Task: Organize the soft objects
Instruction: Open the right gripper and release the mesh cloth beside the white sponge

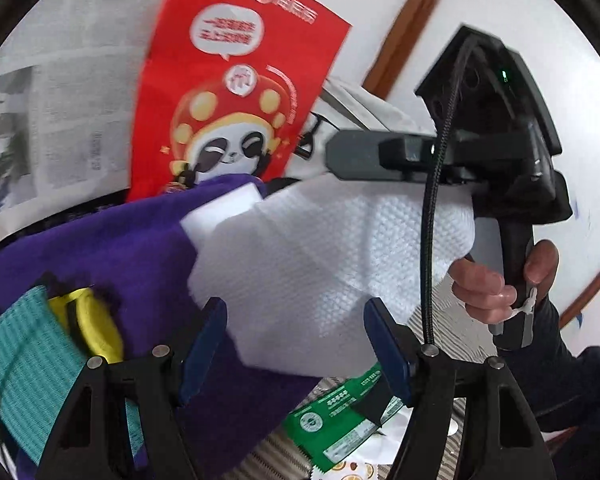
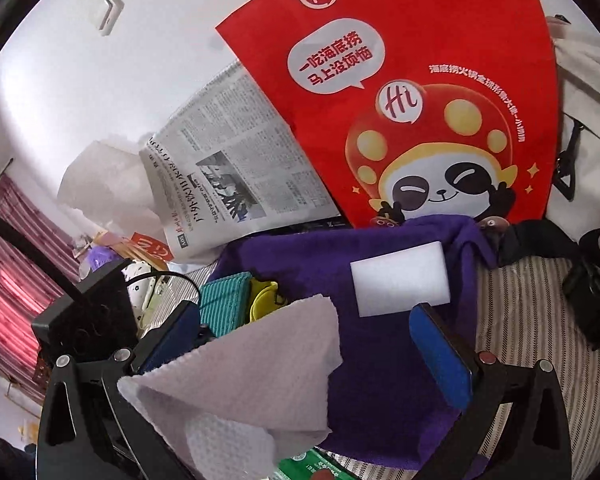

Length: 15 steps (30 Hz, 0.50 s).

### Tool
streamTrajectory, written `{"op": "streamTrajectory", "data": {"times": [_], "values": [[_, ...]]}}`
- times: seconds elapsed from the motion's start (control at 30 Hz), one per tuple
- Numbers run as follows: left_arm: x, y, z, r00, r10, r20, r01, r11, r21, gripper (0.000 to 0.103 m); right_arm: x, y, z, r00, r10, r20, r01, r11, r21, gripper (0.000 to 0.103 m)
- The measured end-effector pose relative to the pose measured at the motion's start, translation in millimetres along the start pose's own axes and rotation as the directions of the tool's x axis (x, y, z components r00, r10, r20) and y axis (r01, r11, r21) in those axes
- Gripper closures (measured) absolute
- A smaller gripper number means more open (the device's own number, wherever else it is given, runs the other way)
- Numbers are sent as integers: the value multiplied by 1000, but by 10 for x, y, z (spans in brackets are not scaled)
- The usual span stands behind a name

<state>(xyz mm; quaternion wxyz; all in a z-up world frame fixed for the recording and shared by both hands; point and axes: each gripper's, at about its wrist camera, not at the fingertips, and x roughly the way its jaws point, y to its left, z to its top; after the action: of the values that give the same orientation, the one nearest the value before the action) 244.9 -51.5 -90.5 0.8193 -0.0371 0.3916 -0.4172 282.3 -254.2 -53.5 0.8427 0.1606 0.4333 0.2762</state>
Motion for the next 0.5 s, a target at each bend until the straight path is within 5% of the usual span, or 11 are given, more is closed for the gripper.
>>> {"op": "streamTrajectory", "data": {"times": [0.2,0.3,0.5], "values": [[182,-61,18,999,-33,-36,34,999,30,88,56,-9,-31,1000,20,-23,-20,1000,6,0],[209,-81,1,998,-47,-46,48,998,38,96,62,-28,-54,999,22,-29,-22,1000,8,0],[143,-143,-6,999,29,-31,-27,998,65,98,16,-54,-52,999,-19,-28,19,1000,-8,0]]}}
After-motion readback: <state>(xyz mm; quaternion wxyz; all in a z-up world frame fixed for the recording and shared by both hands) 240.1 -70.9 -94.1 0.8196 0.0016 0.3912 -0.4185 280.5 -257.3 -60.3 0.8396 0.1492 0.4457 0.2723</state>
